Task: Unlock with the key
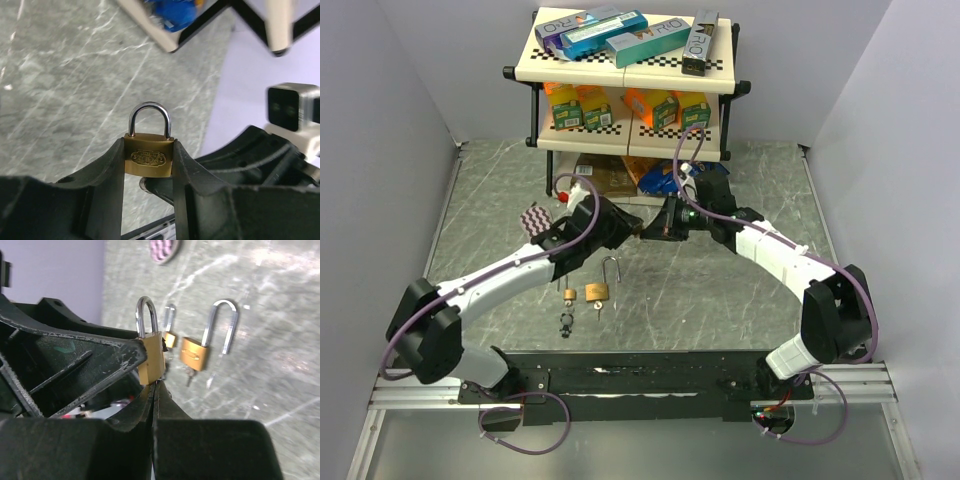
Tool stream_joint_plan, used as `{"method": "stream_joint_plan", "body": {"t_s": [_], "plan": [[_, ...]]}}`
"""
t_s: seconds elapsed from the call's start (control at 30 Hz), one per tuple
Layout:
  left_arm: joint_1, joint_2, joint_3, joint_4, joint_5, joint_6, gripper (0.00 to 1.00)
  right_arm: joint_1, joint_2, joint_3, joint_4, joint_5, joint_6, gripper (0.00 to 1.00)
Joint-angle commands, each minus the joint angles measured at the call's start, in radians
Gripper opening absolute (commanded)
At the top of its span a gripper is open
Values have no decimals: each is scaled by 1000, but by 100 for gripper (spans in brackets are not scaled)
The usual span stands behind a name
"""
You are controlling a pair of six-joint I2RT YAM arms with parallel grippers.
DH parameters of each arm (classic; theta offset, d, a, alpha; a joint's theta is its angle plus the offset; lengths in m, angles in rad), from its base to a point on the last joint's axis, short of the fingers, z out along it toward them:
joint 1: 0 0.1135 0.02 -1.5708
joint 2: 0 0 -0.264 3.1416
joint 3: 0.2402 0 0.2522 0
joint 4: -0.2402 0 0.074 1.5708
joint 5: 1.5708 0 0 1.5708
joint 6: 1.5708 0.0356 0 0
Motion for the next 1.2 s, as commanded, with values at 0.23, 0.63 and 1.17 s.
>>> {"method": "stream_joint_plan", "body": {"t_s": [0.23, 0.63, 1.17], "plan": [[-66, -140, -50, 155, 230, -5, 1, -81, 16, -5, 338, 17, 142, 0], [-80, -172, -58, 197, 219, 15, 1, -95, 38, -43, 429, -43, 233, 0], [-94, -229, -108, 267, 219, 30, 1, -101, 64, -49, 487, -91, 282, 0]]}}
